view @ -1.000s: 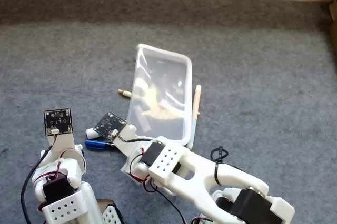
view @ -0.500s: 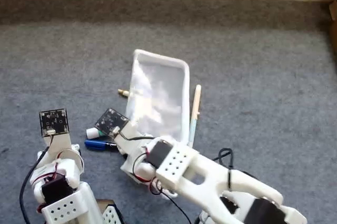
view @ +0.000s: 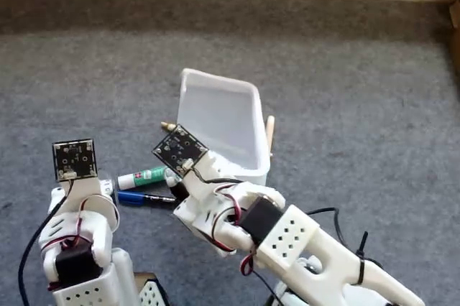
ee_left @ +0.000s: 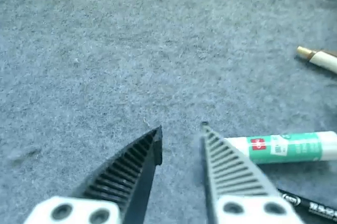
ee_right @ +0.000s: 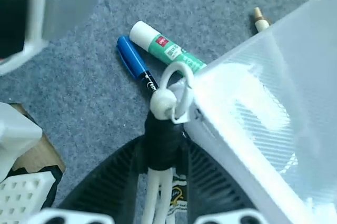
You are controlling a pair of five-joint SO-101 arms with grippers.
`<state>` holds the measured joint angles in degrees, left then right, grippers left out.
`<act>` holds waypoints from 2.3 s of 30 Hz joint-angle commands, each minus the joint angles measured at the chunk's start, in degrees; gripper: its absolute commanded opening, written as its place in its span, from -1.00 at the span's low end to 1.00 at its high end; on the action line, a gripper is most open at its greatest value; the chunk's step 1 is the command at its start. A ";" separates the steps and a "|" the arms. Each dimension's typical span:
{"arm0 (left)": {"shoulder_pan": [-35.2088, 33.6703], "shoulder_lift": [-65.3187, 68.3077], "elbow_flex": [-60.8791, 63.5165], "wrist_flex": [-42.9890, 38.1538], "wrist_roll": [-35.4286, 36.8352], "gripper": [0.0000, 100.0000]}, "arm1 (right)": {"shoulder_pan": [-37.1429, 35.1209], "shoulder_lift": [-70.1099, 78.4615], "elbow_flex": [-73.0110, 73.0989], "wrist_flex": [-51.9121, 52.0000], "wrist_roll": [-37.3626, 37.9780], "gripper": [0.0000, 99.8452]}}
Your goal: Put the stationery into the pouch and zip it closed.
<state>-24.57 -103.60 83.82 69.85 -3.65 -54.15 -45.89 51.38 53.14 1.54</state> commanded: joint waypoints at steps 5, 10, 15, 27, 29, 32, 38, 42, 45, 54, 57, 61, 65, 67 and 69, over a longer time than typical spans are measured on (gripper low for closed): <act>7.69 -0.40 -9.71 4.92 7.74 -0.29 | 5.14 -7.16 -0.04 0.13 -0.44 -0.99; 15.25 -0.40 -12.79 6.59 12.48 -0.29 | 5.58 -7.78 -0.04 0.22 -2.11 -0.99; 19.91 -0.40 -15.08 6.68 13.36 -0.29 | 5.67 -7.78 0.04 0.22 -2.20 -0.99; 25.54 -0.40 -13.67 7.56 13.10 -0.29 | 7.43 -7.78 -0.04 3.12 -1.93 -0.99; 25.36 -0.40 -12.35 5.36 13.10 -0.29 | 7.43 -7.78 -0.13 4.18 -1.93 -0.99; 25.54 -0.40 -10.15 2.64 13.10 -0.29 | 7.43 -7.87 -0.13 4.26 -1.85 -0.99; 25.54 -0.31 -5.32 -2.46 13.01 -0.29 | 7.34 -7.87 -0.40 6.73 -1.85 -0.99; 25.54 -0.31 -4.18 -2.90 13.01 -0.29 | 7.34 -7.87 -0.57 8.75 -1.85 -0.99; 25.54 -0.31 -4.35 -3.08 13.01 -0.29 | 7.34 -7.87 -0.66 8.92 -1.85 -0.99; 25.63 -0.40 -8.31 2.02 9.32 -0.29 | 4.88 -7.43 -3.12 12.79 -1.85 -0.99; 25.54 -0.40 -11.47 5.54 9.41 -0.29 | 4.97 -7.25 -6.20 16.57 -1.85 -0.99; 24.22 -0.40 -11.74 5.80 11.52 -0.29 | 5.05 -7.25 -6.99 18.59 -1.85 -0.99; 17.45 -0.40 -11.82 5.71 12.66 -0.29 | 6.20 -7.25 -6.20 18.95 -1.85 -0.97; 14.81 -0.40 -11.74 5.71 12.84 -0.29 | 9.10 -7.25 -4.88 18.95 -1.85 -0.85; 12.62 -0.40 -11.65 5.71 14.77 -0.29 | 12.53 -7.25 -3.56 18.95 -1.85 -0.65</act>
<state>-7.25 -104.13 75.12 75.38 8.40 -47.21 -51.60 48.13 71.69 -0.22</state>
